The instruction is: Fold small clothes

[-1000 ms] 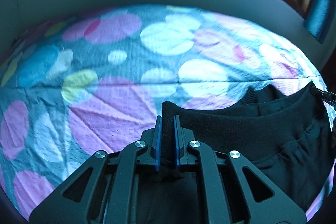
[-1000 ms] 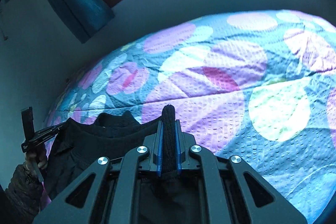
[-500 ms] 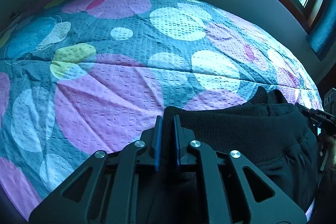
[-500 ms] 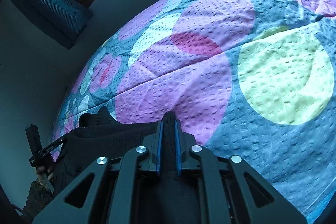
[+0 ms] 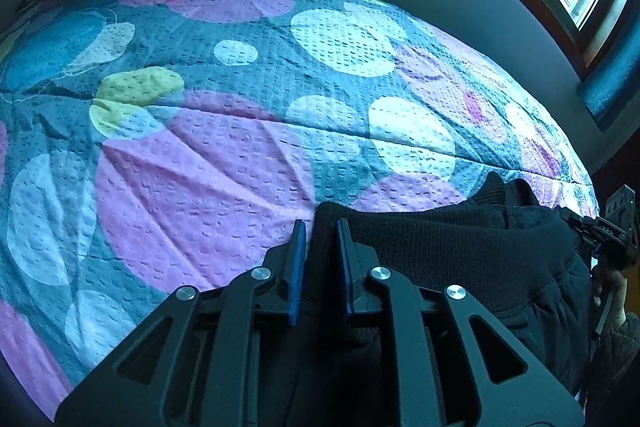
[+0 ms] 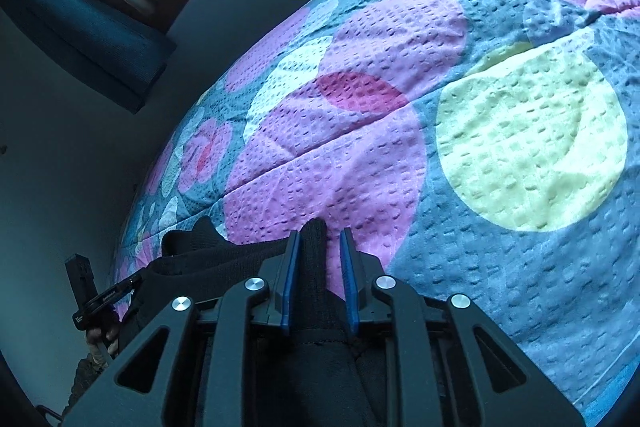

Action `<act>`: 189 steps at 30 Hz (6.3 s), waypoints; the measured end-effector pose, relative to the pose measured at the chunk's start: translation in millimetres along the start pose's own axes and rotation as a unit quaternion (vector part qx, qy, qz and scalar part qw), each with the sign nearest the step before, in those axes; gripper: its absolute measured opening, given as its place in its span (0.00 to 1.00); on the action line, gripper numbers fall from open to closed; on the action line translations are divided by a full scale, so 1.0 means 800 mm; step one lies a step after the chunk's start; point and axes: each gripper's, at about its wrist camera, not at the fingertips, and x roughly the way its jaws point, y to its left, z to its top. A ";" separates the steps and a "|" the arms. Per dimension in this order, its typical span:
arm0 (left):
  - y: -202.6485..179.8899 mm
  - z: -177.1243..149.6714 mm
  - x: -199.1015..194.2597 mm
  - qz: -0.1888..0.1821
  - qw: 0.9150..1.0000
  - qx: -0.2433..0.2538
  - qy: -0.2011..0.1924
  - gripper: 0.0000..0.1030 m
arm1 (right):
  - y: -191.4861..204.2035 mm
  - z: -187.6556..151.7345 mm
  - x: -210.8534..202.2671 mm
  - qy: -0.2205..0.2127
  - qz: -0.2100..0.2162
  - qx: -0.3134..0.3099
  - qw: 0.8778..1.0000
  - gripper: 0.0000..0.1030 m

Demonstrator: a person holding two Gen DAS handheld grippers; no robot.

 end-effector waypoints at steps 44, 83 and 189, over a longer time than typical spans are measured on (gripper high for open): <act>0.064 -0.080 -0.060 -0.199 0.972 -0.113 0.053 0.79 | 0.209 -0.141 0.024 0.094 0.064 -0.022 0.993 0.56; 0.011 -0.077 -0.064 -0.042 0.998 0.004 0.044 0.17 | 0.214 -0.309 -0.041 0.073 0.067 -0.086 0.991 0.76; -0.289 -0.304 -0.121 0.069 0.973 0.211 -0.067 0.88 | -0.034 -0.104 -0.098 0.075 0.159 0.140 0.974 0.24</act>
